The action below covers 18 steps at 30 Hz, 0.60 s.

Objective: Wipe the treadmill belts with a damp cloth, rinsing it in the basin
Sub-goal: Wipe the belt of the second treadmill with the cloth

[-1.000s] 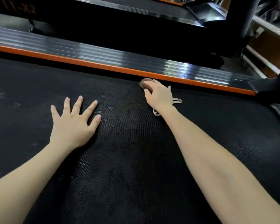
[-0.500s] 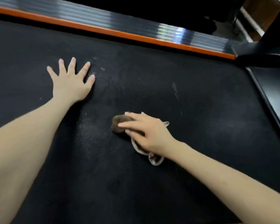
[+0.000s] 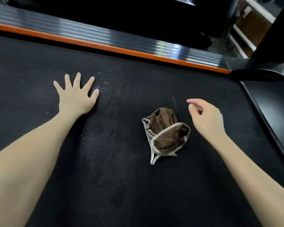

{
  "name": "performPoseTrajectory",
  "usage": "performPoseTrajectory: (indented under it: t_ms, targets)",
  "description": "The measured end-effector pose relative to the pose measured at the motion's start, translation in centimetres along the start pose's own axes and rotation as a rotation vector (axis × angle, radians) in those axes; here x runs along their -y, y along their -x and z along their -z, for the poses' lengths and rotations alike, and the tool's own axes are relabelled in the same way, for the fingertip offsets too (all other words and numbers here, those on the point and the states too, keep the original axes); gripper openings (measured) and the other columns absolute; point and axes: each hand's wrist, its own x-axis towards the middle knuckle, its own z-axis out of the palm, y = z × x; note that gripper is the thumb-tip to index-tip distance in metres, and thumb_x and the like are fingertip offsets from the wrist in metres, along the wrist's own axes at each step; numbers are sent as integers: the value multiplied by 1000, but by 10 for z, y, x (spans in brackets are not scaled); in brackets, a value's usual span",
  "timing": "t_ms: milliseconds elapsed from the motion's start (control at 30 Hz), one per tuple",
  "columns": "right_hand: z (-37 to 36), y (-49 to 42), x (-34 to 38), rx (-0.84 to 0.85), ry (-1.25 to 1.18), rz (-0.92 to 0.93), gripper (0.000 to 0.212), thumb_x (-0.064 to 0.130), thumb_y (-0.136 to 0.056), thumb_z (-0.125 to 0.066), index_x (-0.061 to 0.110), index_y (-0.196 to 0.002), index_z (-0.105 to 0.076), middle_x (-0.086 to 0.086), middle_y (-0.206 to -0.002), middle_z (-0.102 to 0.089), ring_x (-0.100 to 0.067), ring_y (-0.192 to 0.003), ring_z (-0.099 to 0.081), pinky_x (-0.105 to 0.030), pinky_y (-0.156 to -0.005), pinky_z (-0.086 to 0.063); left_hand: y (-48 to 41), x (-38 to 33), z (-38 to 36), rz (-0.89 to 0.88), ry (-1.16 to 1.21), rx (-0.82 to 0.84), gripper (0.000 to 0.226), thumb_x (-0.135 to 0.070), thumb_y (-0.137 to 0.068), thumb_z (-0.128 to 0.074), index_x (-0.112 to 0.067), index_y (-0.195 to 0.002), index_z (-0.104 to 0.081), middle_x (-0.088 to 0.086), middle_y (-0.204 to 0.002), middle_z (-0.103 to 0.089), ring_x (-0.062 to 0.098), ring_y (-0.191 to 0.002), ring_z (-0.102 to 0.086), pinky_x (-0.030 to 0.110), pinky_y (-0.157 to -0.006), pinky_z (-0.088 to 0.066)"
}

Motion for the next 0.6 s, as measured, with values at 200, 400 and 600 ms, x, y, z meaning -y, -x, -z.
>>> performPoseTrajectory:
  t_ms: [200,400,600]
  targets:
    - [-50,23,20,296,399,400,68,75,-78,-27,43,-136,-42,-1,-152,-33,-28,-141,-26,-57,-111,-18,0,1,1,-3,8,-5,62,-64,-92,-12,-41,-150,-12,6,-160,-7,37,-145,3,64,-111,3]
    - [-88,27,-19,324,345,481,59,65,-84,-28,43,-136,-43,-3,-152,-32,-43,-139,-22,-66,-105,-23,1,0,-1,-7,3,-19,62,-63,-92,-12,-41,-150,-11,7,-160,-7,37,-145,3,64,-111,3]
    - [-98,-74,-21,190,376,84,44,46,-99,-28,43,-143,-32,2,-156,-22,-37,-143,-12,-61,-112,-12,0,0,-2,2,3,-19,61,-63,-92,-13,-41,-150,-12,6,-160,-7,36,-145,3,63,-111,3]
